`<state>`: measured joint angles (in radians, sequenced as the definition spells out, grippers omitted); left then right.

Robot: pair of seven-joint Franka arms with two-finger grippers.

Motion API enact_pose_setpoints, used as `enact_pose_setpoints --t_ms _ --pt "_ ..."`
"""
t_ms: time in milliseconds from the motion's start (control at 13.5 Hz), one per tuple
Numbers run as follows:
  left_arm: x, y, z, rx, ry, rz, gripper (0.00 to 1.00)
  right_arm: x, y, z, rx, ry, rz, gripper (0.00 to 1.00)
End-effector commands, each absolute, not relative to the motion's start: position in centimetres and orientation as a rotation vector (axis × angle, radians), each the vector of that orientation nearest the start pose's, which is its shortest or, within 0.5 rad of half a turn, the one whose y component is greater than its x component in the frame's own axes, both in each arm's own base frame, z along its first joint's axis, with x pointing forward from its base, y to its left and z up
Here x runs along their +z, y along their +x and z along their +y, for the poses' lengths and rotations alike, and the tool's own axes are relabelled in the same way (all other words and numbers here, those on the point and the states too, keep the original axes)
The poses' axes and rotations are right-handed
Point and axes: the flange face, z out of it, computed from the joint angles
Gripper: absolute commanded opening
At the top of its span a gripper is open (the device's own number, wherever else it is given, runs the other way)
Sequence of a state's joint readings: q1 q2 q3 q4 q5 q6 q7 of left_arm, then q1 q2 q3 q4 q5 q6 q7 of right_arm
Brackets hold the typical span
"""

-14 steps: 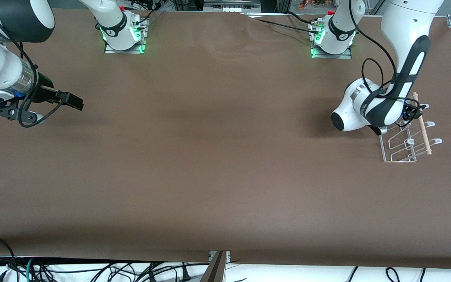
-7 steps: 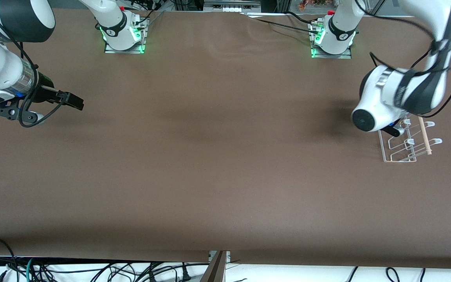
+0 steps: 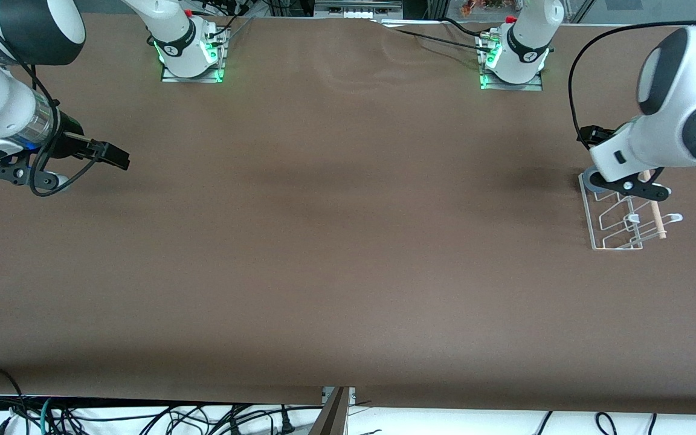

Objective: Transfer cup to left arm and place on rack
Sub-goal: 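Release the cup and raise the left gripper away from the rack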

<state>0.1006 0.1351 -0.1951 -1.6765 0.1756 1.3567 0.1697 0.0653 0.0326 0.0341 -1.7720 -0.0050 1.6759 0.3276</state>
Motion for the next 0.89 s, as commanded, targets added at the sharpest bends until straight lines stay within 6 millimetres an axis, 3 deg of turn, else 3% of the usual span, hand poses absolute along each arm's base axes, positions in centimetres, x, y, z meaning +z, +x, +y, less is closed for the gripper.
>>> enact_pose_setpoints --t_ms 0,148,295,369,517,812 --pt "52.2 55.6 -3.4 0.510 -3.050 0.381 1.00 52.6 55.5 5.6 0.204 -3.134 0.349 0.99" --pt "54.9 56.0 -5.6 0.245 -3.065 0.378 1.00 52.6 55.5 5.7 0.204 -3.135 0.347 0.99" --pt "56.0 55.7 -7.0 0.189 -3.095 0.254 1.00 52.6 55.5 5.7 0.204 -3.135 0.347 0.99" --pt "57.0 55.5 -7.0 0.118 -3.116 0.125 1.00 52.6 55.5 5.8 0.204 -3.135 0.345 0.99" --pt "57.1 55.9 -5.7 0.016 -3.154 -0.211 1.00 52.7 55.4 5.8 0.202 -3.135 0.345 0.99" --pt "57.0 55.1 -5.2 0.023 -3.158 -0.102 1.00 52.5 55.5 5.8 0.207 -3.135 0.345 0.99"
